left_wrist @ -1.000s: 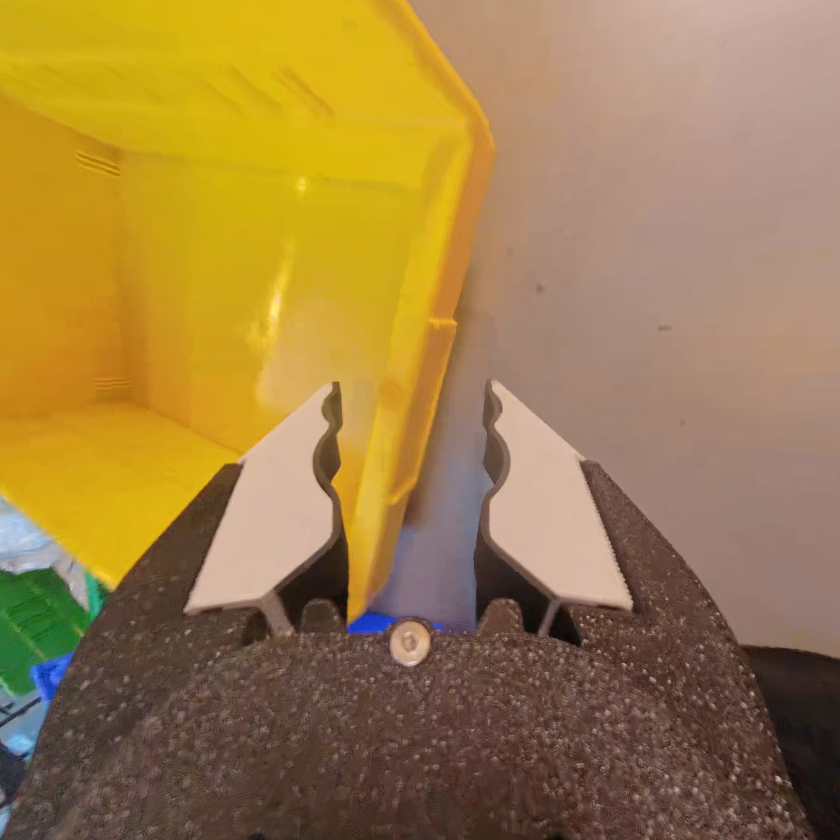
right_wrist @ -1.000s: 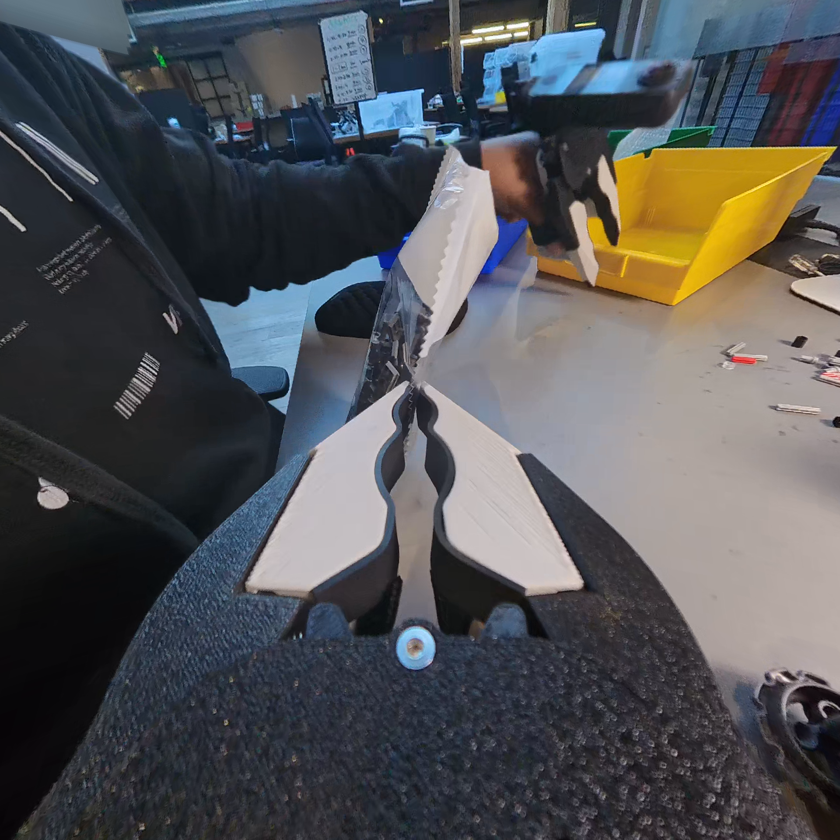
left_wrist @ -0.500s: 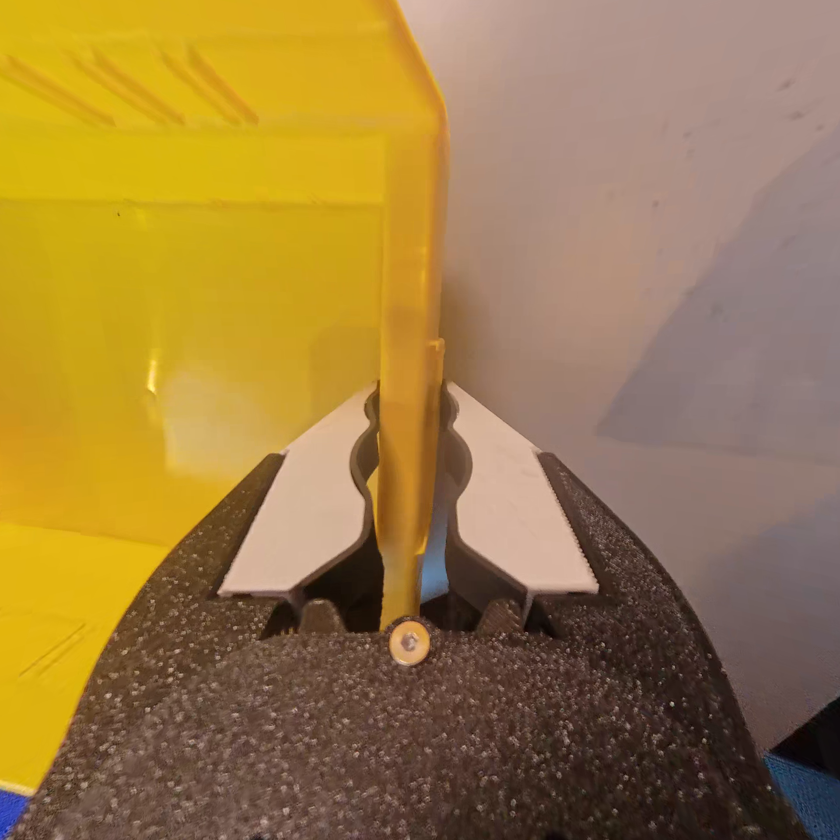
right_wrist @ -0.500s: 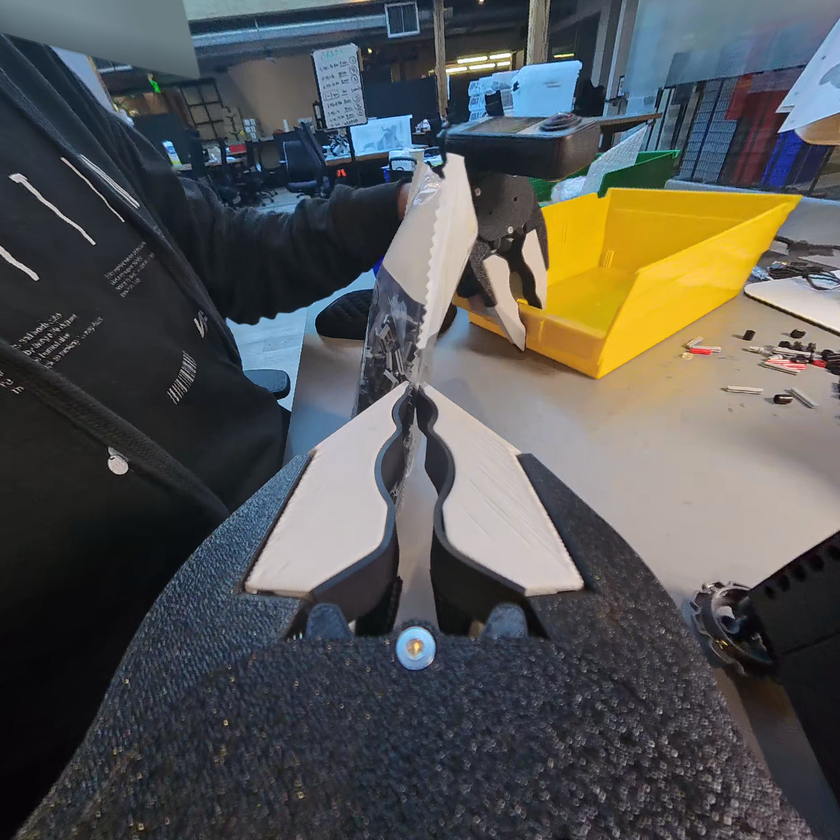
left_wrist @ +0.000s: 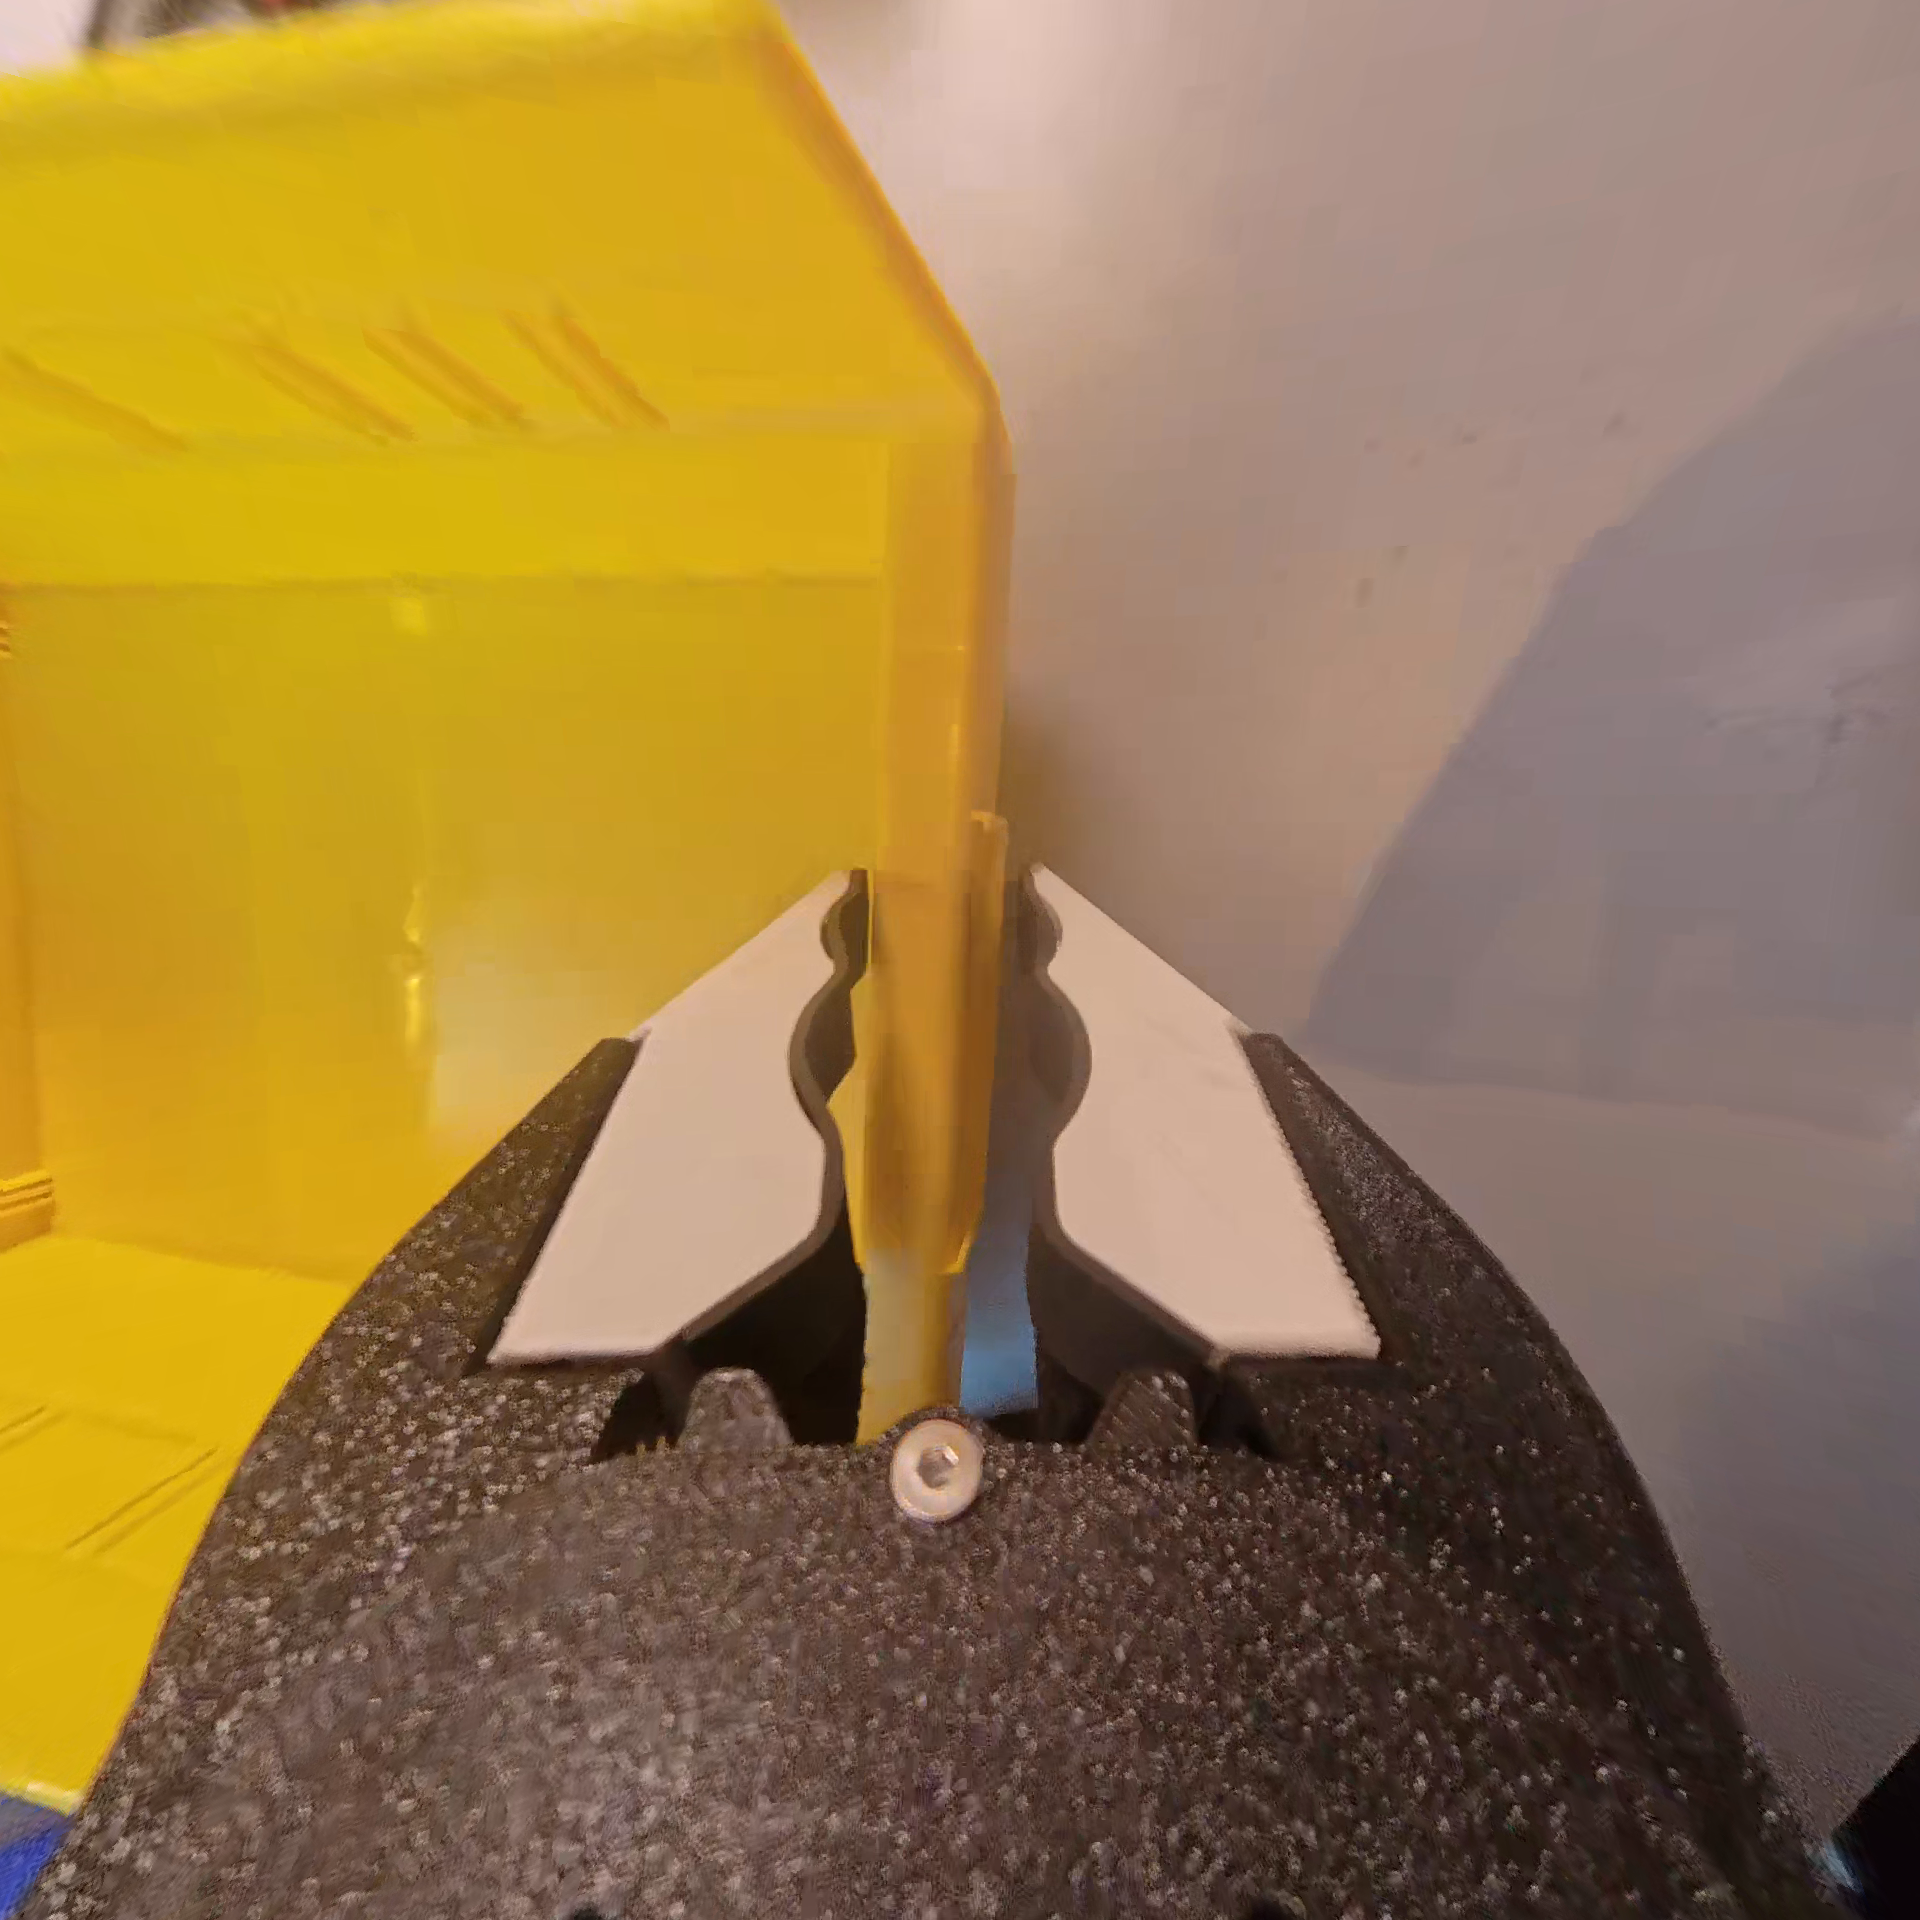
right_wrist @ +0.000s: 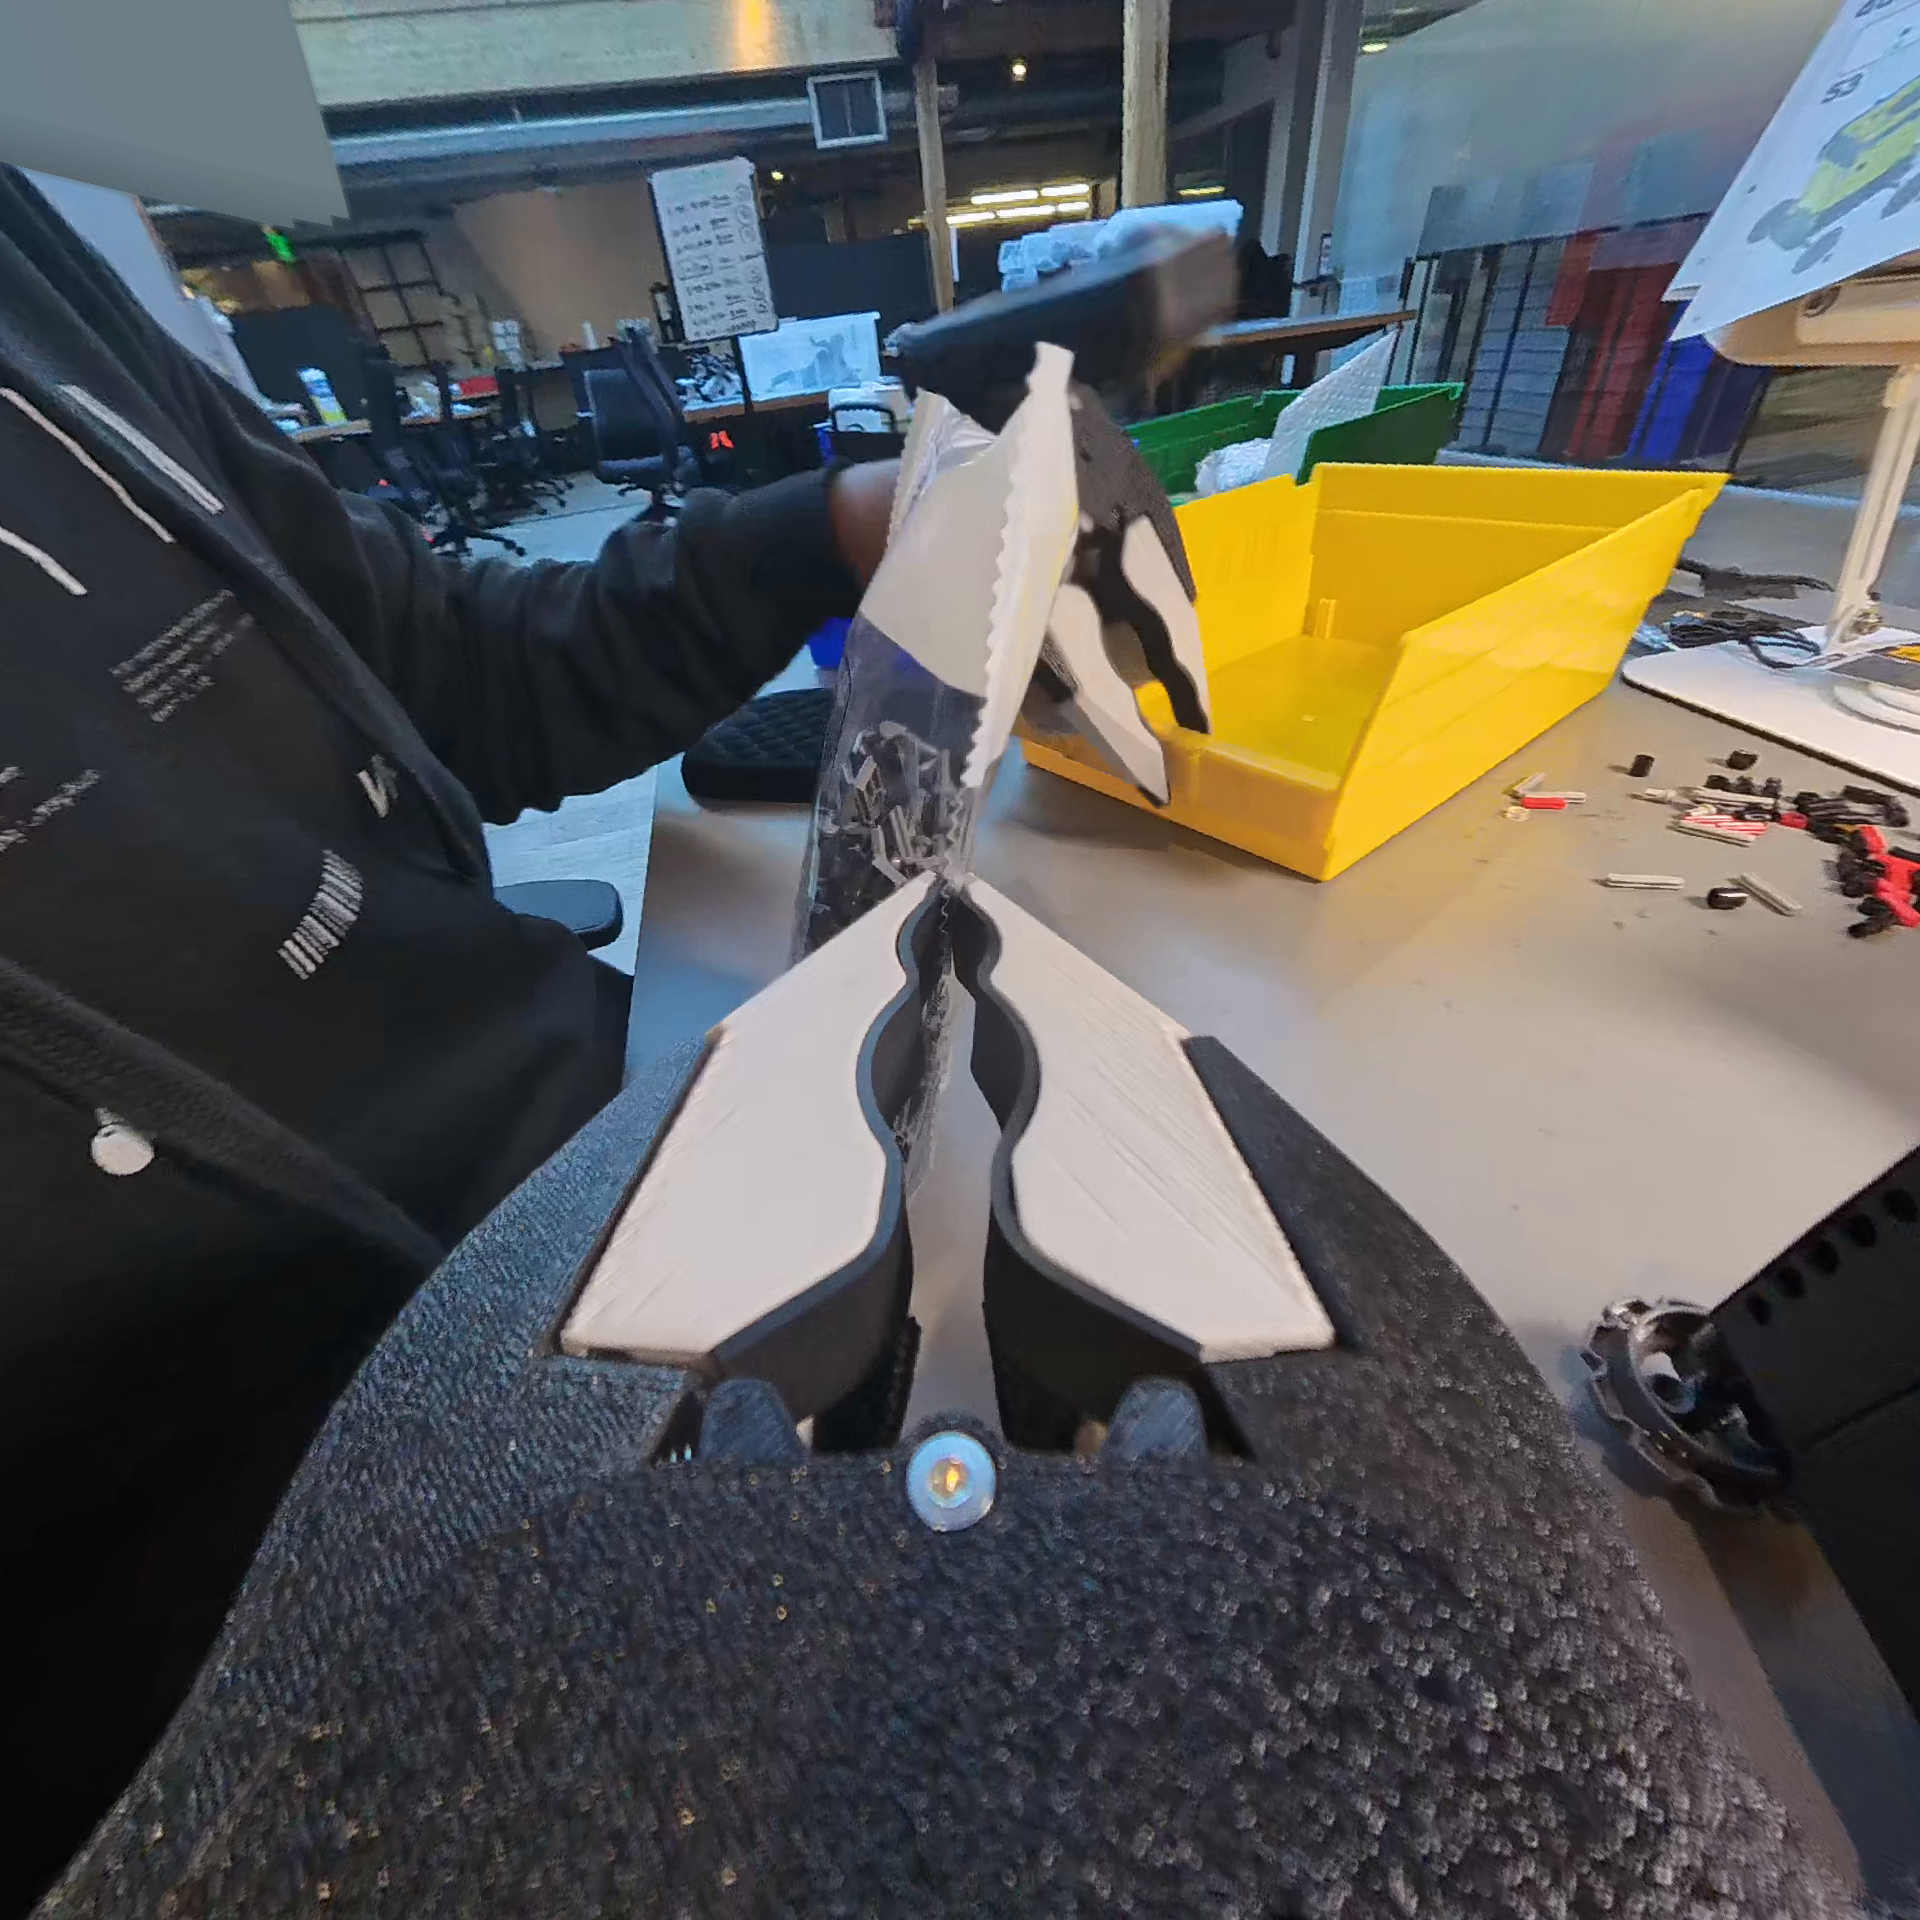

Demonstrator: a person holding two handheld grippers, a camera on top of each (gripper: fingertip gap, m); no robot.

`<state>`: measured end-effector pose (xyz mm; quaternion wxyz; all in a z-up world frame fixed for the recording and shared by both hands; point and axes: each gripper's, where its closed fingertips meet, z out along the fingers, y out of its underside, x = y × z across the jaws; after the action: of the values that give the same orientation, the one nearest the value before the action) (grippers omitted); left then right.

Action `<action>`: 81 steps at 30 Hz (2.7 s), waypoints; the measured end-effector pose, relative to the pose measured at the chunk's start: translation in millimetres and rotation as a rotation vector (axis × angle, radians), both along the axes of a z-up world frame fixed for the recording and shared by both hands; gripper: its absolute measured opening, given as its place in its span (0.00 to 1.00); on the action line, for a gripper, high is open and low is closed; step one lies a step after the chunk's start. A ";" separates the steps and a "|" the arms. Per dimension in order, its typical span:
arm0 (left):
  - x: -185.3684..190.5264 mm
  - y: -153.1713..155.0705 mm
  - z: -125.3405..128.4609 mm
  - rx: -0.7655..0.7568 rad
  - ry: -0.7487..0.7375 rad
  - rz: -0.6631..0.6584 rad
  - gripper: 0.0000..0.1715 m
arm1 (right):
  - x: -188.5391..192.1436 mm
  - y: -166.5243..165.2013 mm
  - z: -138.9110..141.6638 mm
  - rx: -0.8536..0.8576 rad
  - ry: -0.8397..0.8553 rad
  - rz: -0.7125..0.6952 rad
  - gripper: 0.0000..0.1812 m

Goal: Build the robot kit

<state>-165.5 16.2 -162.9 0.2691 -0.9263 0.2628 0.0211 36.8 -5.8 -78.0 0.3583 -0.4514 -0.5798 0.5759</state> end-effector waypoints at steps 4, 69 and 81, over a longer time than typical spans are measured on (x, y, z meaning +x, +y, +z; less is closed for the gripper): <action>37.4 -10.8 76.6 0.287 -0.408 -0.100 0.18 | -2.1 3.5 -1.4 -0.019 0.011 -0.025 0.00; 151.6 -49.1 24.0 -0.185 -0.691 -0.474 0.11 | -44.5 -15.6 -54.8 0.033 -0.321 0.168 0.00; 167.3 -35.6 5.4 -0.258 -0.599 -0.558 0.00 | -37.9 -7.3 -75.0 0.081 -0.431 0.192 0.03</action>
<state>1.8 -19.4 -157.5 0.2109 -0.8109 0.4141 -0.3557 -1.1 -13.2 -153.0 0.1877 -0.4919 -0.7057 0.4741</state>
